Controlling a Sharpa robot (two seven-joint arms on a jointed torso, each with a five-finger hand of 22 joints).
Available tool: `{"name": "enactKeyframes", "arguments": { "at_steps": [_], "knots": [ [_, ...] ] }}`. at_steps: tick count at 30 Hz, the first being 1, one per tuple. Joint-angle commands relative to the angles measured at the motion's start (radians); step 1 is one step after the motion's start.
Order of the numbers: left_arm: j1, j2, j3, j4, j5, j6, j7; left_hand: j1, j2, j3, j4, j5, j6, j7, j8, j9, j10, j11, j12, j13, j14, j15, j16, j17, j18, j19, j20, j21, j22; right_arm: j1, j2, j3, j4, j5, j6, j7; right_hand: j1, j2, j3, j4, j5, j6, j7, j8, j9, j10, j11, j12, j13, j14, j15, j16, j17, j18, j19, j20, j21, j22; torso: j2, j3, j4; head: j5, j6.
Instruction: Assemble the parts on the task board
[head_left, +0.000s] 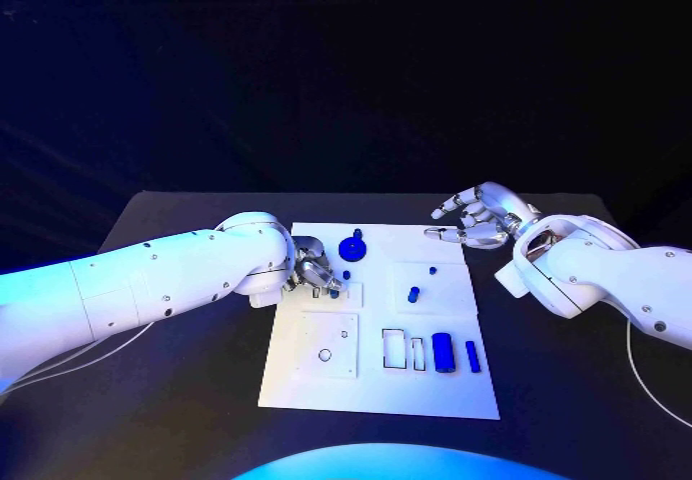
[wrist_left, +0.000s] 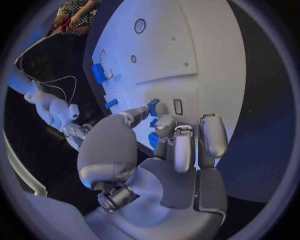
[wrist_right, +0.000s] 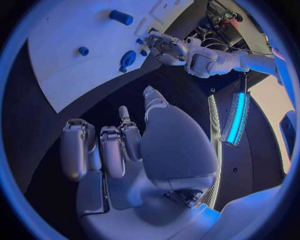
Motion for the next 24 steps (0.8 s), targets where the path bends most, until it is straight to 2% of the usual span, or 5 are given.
{"name": "enactKeyframes", "arguments": {
  "at_steps": [1,7,19,23,24],
  "knots": [
    [-0.001,-0.006,0.003,0.009,-0.006,0.015,0.001,-0.001,-0.011,-0.031,0.017,-0.001,0.006,0.0,-0.006,0.002,-0.003,-0.004,0.005,0.001,0.099,-0.006,0.004,0.245,-0.02,0.004,0.001,0.001,0.001,-0.001,0.0,0.0,0.001,-0.011,0.009,0.01,-0.016,0.002,-0.004,0.003,-0.006,-0.006,0.001,0.006,0.0,-0.007,-0.002,-0.005,0.086,0.088,-0.009,-0.007,0.194,-0.01,0.033,-0.006,-0.008,0.16,0.0,0.0004,-0.0002,0.0,0.002],
    [0.0,-0.018,0.011,0.024,-0.01,0.011,0.003,-0.001,-0.006,-0.065,0.037,-0.003,0.007,0.0,-0.008,0.003,-0.003,-0.004,0.005,0.0,0.098,-0.006,0.003,0.243,-0.019,0.004,0.0,0.0,0.0,-0.001,-0.001,0.0,0.0,-0.011,0.007,0.011,-0.021,0.003,-0.006,0.003,-0.005,-0.007,0.001,0.007,0.0,-0.008,-0.001,-0.006,0.085,0.088,-0.009,-0.007,0.193,-0.01,0.032,-0.006,-0.011,0.159,-0.001,0.0002,0.0001,0.0,0.003],
    [0.005,-0.036,0.044,0.05,0.025,-0.01,0.005,-0.013,-0.003,-0.097,0.041,-0.006,0.0,0.002,-0.014,0.002,-0.014,-0.002,-0.005,-0.016,0.095,-0.005,-0.002,0.233,-0.018,-0.001,0.001,-0.004,-0.008,-0.001,0.002,0.0,-0.008,-0.009,0.001,0.017,-0.043,0.002,-0.017,0.003,-0.008,-0.012,0.001,0.011,-0.002,-0.018,-0.001,-0.017,0.073,0.084,-0.008,-0.013,0.178,-0.005,0.024,-0.006,-0.032,0.149,-0.001,0.0001,-0.0004,0.002,0.013],
    [0.011,-0.043,0.063,0.055,0.074,-0.037,0.007,0.019,0.014,-0.131,0.039,0.003,-0.064,0.031,-0.062,-0.013,-0.118,0.024,-0.101,-0.158,0.074,0.016,-0.033,0.169,-0.004,-0.051,0.015,-0.041,-0.073,-0.001,0.002,0.0,-0.013,-0.007,-0.001,0.02,-0.043,0.002,-0.017,0.003,-0.008,-0.012,0.001,0.011,-0.002,-0.018,-0.001,-0.017,0.073,0.084,-0.008,-0.013,0.178,-0.005,0.024,-0.006,-0.032,0.149,-0.001,-0.0003,-0.0002,0.002,0.019],
    [0.015,-0.045,0.067,0.052,0.082,-0.043,0.007,0.047,0.027,-0.135,0.038,0.009,-0.11,0.053,-0.109,-0.035,-0.137,0.041,-0.113,-0.178,0.073,0.03,-0.032,0.17,-0.005,-0.051,0.024,-0.042,-0.071,-0.001,0.003,0.0,-0.014,-0.006,-0.002,0.021,-0.043,0.002,-0.017,0.003,-0.008,-0.012,0.001,0.011,-0.002,-0.018,-0.001,-0.017,0.073,0.084,-0.008,-0.013,0.178,-0.005,0.024,-0.006,-0.032,0.149,-0.001,-0.0003,-0.0002,0.002,0.019]
  ]
}}
